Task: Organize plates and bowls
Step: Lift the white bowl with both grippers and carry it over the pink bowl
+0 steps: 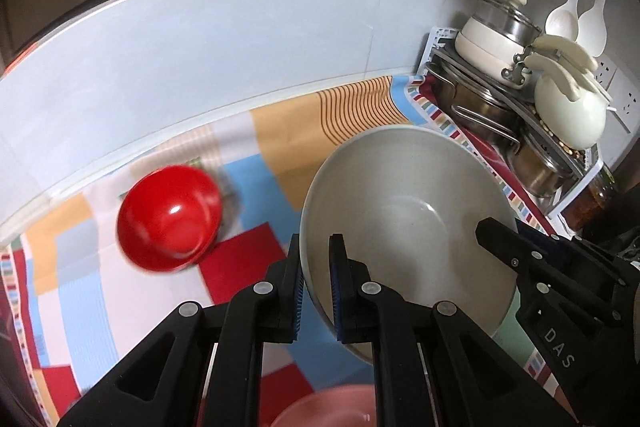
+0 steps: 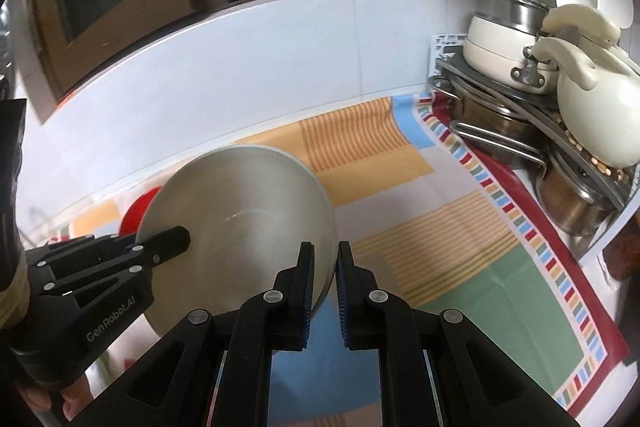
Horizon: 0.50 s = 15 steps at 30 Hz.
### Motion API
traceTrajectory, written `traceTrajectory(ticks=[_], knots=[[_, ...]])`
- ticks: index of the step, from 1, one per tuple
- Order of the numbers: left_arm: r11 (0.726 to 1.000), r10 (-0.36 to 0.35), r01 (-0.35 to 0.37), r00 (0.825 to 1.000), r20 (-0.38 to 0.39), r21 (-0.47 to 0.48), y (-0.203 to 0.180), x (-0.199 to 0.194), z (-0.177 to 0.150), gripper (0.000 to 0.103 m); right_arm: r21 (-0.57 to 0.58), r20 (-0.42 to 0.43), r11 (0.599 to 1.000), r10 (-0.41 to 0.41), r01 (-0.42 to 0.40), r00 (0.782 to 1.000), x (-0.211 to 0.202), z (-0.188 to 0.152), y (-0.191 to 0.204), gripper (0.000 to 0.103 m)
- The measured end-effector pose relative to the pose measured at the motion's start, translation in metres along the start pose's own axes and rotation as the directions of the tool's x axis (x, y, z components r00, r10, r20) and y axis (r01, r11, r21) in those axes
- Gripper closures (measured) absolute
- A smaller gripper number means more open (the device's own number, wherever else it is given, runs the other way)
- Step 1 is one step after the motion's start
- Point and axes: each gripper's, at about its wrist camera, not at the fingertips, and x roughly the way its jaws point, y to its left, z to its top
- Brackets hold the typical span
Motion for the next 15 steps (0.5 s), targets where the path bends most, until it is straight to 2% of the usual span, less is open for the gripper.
traceTrajectory(ticks=[7,15], knots=[[0.999,0.027,-0.025,0.999,0.03,-0.047,0.011,-0.04,-0.03,0.09,-0.063,-0.002,0.997,0.043,-0.043,0.999,-0.025,-0.018,0.022,0.091],[0.995,0.031,-0.029,0.999,0.025,-0.098,0.025,-0.064,-0.065,0.089,-0.123,-0.014,0.989,0.086,-0.087,0.996,-0.048,-0.038,0.043,0.091]])
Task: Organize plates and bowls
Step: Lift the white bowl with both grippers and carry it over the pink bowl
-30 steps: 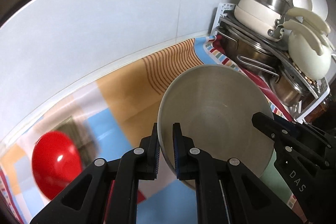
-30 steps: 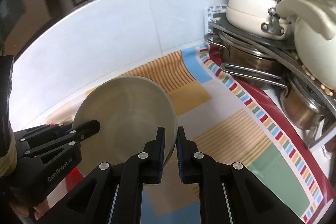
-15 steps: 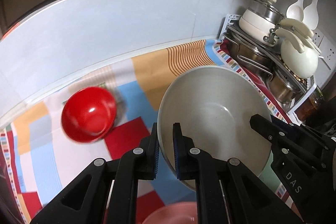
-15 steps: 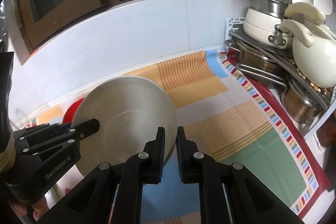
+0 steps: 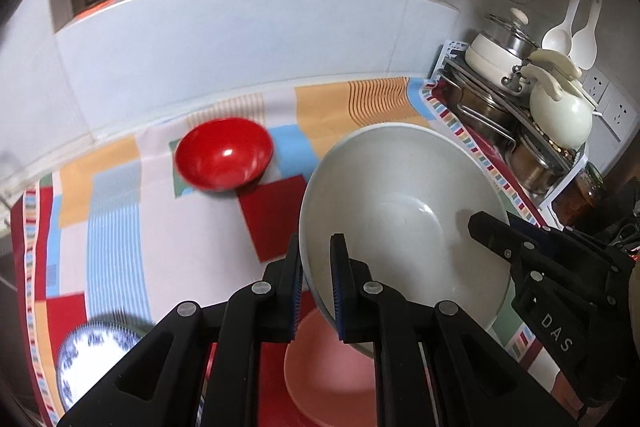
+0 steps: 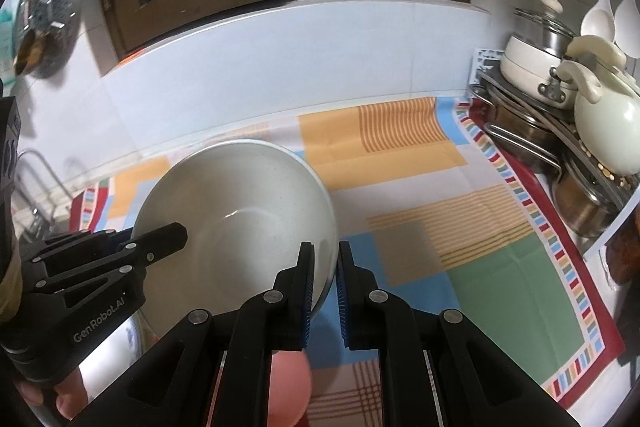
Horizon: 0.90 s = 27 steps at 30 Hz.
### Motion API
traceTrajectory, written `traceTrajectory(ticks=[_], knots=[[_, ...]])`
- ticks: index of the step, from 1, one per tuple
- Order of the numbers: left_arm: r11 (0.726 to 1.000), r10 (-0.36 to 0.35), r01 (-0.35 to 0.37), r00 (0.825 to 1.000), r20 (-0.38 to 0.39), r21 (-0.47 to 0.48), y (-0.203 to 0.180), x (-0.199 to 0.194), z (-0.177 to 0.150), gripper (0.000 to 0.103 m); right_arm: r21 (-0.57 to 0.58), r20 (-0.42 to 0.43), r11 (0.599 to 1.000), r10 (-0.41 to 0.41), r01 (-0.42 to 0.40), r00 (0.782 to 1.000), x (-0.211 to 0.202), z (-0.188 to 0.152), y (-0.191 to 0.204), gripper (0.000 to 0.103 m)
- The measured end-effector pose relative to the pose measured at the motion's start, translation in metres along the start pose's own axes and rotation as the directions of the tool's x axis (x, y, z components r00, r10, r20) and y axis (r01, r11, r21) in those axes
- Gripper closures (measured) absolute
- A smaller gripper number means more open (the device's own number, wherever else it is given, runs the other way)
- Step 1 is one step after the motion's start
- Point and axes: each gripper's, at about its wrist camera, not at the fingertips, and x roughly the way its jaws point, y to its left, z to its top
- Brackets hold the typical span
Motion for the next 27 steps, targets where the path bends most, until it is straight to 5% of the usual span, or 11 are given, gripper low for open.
traceTrajectory(ticks=[27], knots=[[0.999,0.005,-0.013,0.987,-0.16,-0.05,0.009,0.006,-0.077,0.087,-0.044,-0.201,0.996,0.07,-0.08,0.977,0.013,-0.064,0.013,0.091]])
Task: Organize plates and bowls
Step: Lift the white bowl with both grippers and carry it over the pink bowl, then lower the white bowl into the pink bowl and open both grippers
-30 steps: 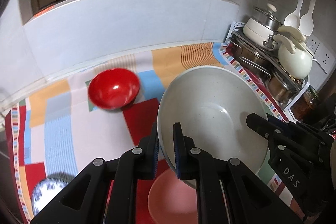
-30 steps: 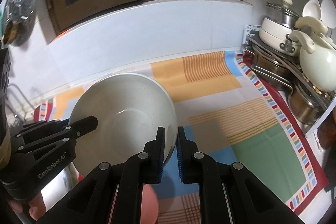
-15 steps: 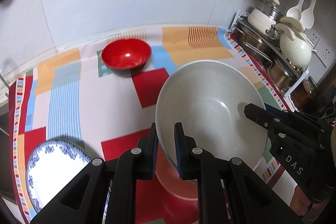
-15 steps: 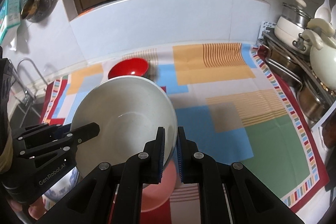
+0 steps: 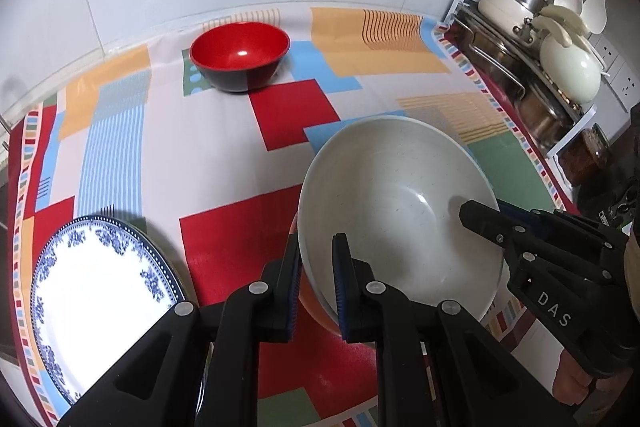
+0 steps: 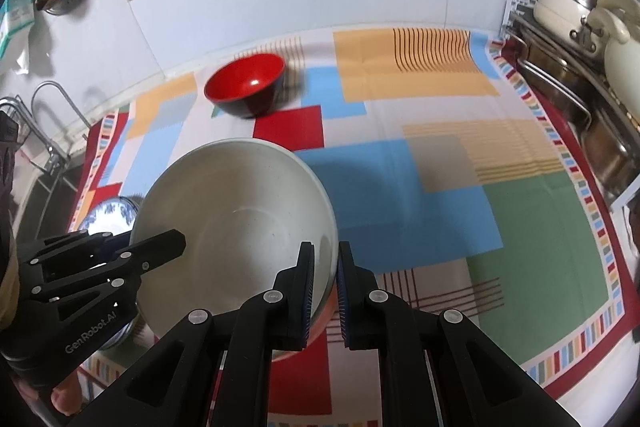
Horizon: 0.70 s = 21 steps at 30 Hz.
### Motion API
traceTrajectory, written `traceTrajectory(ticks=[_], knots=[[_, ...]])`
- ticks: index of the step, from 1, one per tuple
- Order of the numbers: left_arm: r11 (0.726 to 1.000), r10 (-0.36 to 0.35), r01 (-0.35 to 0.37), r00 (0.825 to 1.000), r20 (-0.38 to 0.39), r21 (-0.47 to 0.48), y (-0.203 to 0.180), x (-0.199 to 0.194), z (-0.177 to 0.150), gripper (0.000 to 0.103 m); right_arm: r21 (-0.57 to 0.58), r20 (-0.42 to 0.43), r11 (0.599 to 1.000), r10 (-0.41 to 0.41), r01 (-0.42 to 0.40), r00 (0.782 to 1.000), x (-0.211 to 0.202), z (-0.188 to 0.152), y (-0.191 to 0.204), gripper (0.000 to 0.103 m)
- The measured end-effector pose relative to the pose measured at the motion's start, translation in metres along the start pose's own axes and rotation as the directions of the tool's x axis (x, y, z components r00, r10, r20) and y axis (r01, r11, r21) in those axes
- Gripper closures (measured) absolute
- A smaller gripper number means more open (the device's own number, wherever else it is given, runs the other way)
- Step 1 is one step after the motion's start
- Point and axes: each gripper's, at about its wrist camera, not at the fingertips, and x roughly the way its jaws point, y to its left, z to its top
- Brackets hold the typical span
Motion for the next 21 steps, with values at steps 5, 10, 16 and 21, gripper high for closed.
traceTrajectory(ticks=[5,10,16,21], knots=[[1.0,0.004,-0.004,1.0,-0.021,-0.006,0.002,0.005,-0.005,0.087,-0.005,-0.023,1.0,0.003,-0.003,1.0,0.005,-0.005,0.0,0.091],[1.0,0.0,0.0,0.999,-0.044,-0.012,0.002,0.013,-0.008,0.087,-0.006,-0.04,1.0,0.004,-0.005,0.999,0.01,-0.009,0.001,0.091],[1.0,0.002,-0.003,0.998,-0.055,-0.009,0.001,0.018,-0.01,0.087,0.004,-0.055,1.0,0.001,0.0,0.998,0.015,-0.012,-0.001,0.091],[1.0,0.006,-0.007,0.998,-0.059,-0.013,0.001,0.021,-0.009,0.085,0.004,-0.064,1.0,0.004,-0.004,0.998,0.019,-0.013,0.0,0.091]])
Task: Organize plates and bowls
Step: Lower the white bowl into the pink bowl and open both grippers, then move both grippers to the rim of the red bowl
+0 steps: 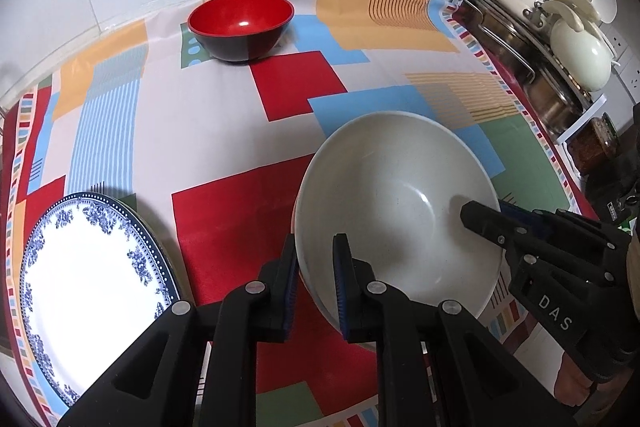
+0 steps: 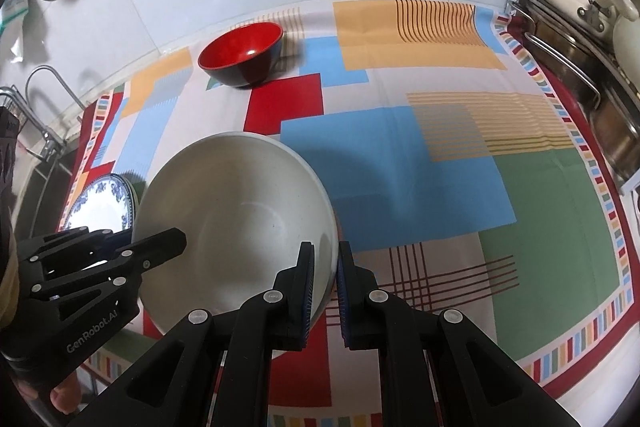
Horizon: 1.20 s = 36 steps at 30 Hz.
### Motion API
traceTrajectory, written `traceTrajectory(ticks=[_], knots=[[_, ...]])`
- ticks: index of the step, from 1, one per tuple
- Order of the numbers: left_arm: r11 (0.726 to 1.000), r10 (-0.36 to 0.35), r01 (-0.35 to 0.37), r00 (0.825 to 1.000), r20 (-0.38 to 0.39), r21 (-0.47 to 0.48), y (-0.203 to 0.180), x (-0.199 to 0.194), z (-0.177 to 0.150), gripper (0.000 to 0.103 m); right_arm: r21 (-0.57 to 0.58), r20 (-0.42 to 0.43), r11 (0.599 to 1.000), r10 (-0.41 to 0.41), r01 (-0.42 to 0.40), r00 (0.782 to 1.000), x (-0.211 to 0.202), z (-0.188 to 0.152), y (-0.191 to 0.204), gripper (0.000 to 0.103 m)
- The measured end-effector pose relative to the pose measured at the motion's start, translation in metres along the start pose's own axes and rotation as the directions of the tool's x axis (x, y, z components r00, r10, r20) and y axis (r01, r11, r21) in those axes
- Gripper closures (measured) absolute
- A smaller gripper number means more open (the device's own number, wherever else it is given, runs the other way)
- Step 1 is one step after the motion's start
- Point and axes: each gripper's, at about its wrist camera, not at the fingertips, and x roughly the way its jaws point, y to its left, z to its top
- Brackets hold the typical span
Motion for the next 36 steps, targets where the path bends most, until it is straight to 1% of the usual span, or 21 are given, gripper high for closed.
traceTrajectory(ticks=[2,5,7,9,10,13,15,19,20,24,26,28,36], knots=[[1.0,0.0,0.0,1.0,0.002,0.0,0.001,0.0,0.0,0.083,0.002,-0.008,1.0,0.005,-0.005,1.0,0.002,-0.001,0.0,0.09],[1.0,0.007,-0.007,1.0,0.007,0.009,0.0,0.001,0.0,0.074,0.009,-0.015,1.0,0.014,-0.014,1.0,0.004,-0.001,-0.001,0.09],[1.0,0.014,-0.014,1.0,0.01,0.01,0.001,0.002,0.0,0.066,0.011,-0.01,1.0,0.004,-0.004,1.0,0.003,-0.001,-0.002,0.089],[1.0,0.016,-0.017,1.0,0.013,0.016,0.0,0.002,0.0,0.062,0.011,-0.011,1.0,-0.006,0.006,1.0,0.004,-0.001,-0.003,0.089],[1.0,0.018,-0.018,1.0,0.016,0.019,0.0,0.001,0.0,0.062,0.011,-0.016,1.0,-0.002,0.003,1.0,0.005,-0.001,-0.004,0.087],[1.0,0.018,-0.018,1.0,0.026,0.018,0.002,-0.002,0.001,0.058,0.017,-0.023,1.0,0.027,-0.027,0.999,0.006,-0.001,-0.003,0.07],[1.0,0.022,-0.023,0.999,0.033,0.012,0.003,-0.005,0.002,0.056,0.005,-0.012,1.0,0.021,-0.021,1.0,0.005,-0.002,-0.001,0.07],[0.999,0.032,-0.032,0.998,0.059,0.001,0.007,-0.012,0.004,0.056,-0.001,0.01,1.0,-0.006,0.006,1.0,0.001,0.0,0.0,0.069],[0.999,0.033,-0.034,0.997,0.066,0.001,0.008,-0.014,0.005,0.056,0.001,0.017,1.0,-0.007,0.007,1.0,0.0,0.001,0.0,0.067],[0.999,0.044,-0.045,0.993,0.109,0.001,0.012,-0.024,0.009,0.053,0.003,0.056,1.0,-0.013,0.013,0.998,-0.007,0.006,0.002,0.065],[0.999,0.048,-0.049,0.99,0.131,0.005,0.015,-0.029,0.011,0.052,0.004,0.077,1.0,-0.01,0.01,0.997,-0.011,0.01,0.005,0.065],[0.999,0.052,-0.054,0.987,0.152,0.005,0.019,-0.034,0.014,0.049,0.003,0.092,1.0,-0.007,0.007,0.996,-0.014,0.014,0.007,0.065],[0.998,0.062,-0.066,0.978,0.197,0.013,0.04,-0.048,0.034,0.049,0.014,0.163,1.0,-0.016,0.014,0.987,-0.024,0.037,0.023,0.065]])
